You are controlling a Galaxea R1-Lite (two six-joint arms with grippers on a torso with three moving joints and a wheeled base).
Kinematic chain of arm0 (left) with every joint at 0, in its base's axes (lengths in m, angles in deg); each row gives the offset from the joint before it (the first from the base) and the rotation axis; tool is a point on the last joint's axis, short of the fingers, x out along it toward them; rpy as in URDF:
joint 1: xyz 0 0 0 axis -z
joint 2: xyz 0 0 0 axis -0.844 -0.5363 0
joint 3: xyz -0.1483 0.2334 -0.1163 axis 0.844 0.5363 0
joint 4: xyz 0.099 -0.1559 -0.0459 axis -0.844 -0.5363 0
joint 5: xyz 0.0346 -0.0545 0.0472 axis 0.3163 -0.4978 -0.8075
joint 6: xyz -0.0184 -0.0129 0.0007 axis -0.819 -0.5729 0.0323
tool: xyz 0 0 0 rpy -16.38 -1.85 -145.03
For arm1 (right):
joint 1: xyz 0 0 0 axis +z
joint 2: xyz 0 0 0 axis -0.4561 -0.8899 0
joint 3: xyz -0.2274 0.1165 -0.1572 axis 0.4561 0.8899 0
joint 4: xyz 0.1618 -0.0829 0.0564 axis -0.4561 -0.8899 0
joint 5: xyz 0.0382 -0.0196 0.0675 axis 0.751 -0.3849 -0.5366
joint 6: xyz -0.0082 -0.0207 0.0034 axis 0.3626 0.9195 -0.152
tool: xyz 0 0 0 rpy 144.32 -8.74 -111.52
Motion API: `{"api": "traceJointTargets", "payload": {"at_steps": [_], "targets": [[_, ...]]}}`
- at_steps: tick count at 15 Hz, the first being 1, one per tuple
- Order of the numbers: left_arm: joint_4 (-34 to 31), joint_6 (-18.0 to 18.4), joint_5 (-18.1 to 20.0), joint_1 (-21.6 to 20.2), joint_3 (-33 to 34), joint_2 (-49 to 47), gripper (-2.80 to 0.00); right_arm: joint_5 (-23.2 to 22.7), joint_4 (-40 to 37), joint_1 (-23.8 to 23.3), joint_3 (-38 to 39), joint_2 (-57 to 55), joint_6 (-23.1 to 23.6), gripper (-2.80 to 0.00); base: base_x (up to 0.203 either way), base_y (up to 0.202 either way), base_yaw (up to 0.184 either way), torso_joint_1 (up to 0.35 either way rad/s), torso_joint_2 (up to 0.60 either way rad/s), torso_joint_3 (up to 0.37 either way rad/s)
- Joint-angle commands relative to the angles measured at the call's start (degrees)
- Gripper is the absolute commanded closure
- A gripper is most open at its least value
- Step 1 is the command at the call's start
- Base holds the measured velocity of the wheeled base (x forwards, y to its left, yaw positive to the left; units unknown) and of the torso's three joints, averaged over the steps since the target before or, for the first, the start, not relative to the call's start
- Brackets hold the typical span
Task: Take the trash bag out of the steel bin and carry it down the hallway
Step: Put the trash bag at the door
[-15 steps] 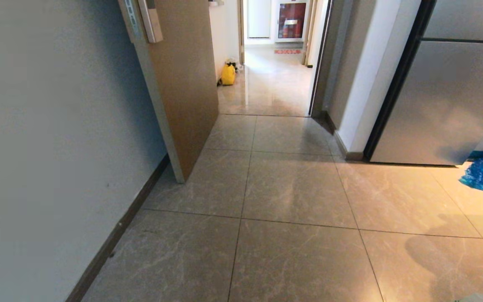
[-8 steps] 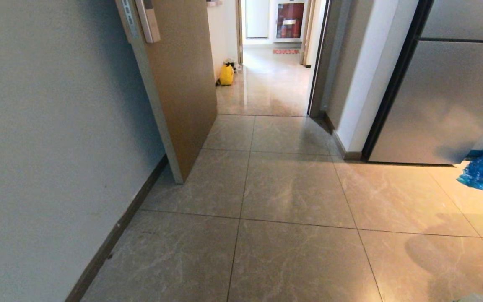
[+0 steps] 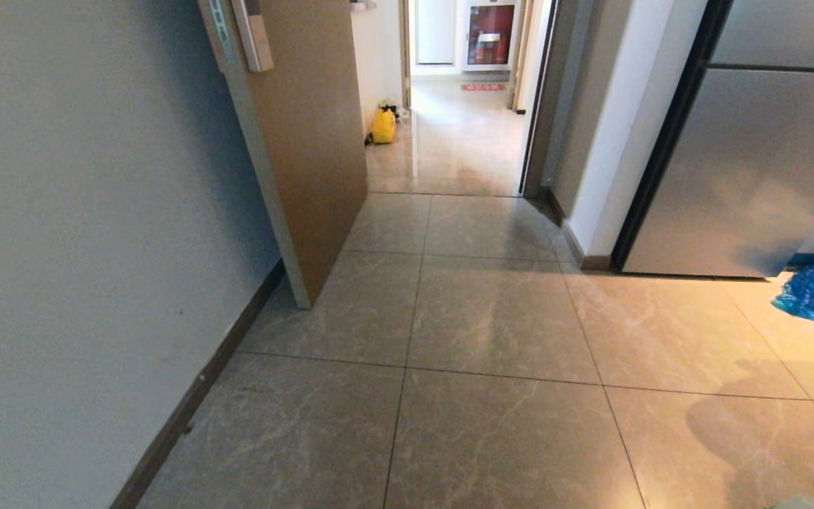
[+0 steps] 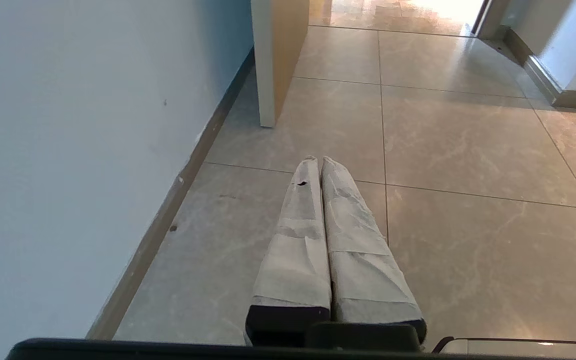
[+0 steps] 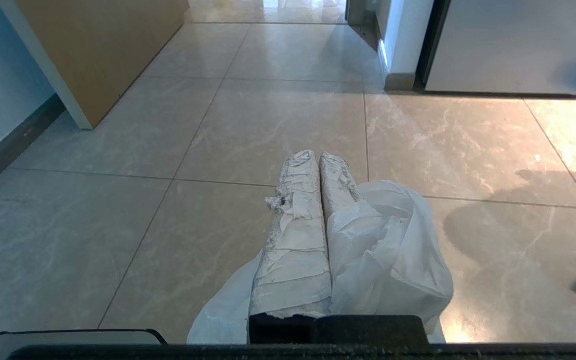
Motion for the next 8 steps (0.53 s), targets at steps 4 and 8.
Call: {"api": "traceJointTargets", "payload": {"at_steps": [4, 8], "targets": [[0.0, 0.0, 0.0, 0.0, 0.0, 0.0, 0.0, 0.0, 0.0, 0.0, 0.0, 0.0, 0.0, 0.0, 0.003, 0.003, -0.053, 0.002, 0.0, 0.002], [0.0, 0.0, 0.0, 0.0, 0.0, 0.0, 0.0, -0.1, 0.0, 0.0, 0.0, 0.0, 0.0, 0.0, 0.002, 0.01, -0.202, 0.005, 0.0, -0.002]]}}
